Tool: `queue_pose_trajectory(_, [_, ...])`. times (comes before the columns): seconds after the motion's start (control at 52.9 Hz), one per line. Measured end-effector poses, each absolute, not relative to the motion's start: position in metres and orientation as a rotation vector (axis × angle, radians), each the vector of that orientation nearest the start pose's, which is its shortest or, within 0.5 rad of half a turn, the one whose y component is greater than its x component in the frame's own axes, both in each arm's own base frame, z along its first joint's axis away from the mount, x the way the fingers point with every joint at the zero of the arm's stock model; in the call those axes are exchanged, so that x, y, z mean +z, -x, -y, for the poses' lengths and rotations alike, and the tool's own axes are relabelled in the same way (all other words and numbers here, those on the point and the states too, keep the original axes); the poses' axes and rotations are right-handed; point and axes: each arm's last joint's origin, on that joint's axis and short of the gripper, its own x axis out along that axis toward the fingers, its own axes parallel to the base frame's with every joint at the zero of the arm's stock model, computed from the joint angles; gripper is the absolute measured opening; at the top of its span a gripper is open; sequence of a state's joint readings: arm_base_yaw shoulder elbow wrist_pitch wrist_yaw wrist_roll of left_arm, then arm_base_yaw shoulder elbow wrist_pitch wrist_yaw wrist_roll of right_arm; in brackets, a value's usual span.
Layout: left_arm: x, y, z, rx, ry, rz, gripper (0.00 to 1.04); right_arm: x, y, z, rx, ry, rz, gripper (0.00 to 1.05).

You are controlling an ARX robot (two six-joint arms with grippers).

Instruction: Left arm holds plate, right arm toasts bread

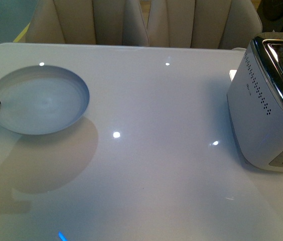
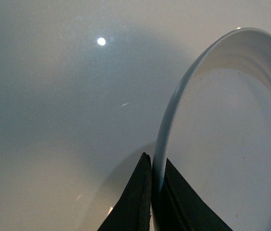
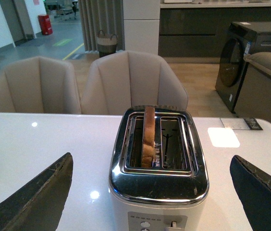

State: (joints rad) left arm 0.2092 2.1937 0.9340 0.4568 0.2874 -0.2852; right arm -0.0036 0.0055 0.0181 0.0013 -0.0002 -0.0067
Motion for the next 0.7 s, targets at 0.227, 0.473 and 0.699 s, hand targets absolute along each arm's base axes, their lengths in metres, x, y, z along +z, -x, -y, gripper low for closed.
queue_pose_trajectory(0.227, [-0.003, -0.368, -0.08, 0.026, 0.488, -0.841, 0.03, 0.169, -0.097, 0.0, -0.003, 0.007, 0.014, 0.96])
queue_pose_trajectory(0.473, [-0.025, -0.372, -0.081, -0.016, 0.495, -0.859, 0.03, 0.169, -0.097, 0.0, -0.003, 0.007, 0.014, 0.96])
queue_pose_trajectory(0.699, [-0.036, -0.367, -0.087, -0.017, 0.496, -0.883, 0.03, 0.169, -0.097, 0.0, -0.003, 0.007, 0.014, 0.96])
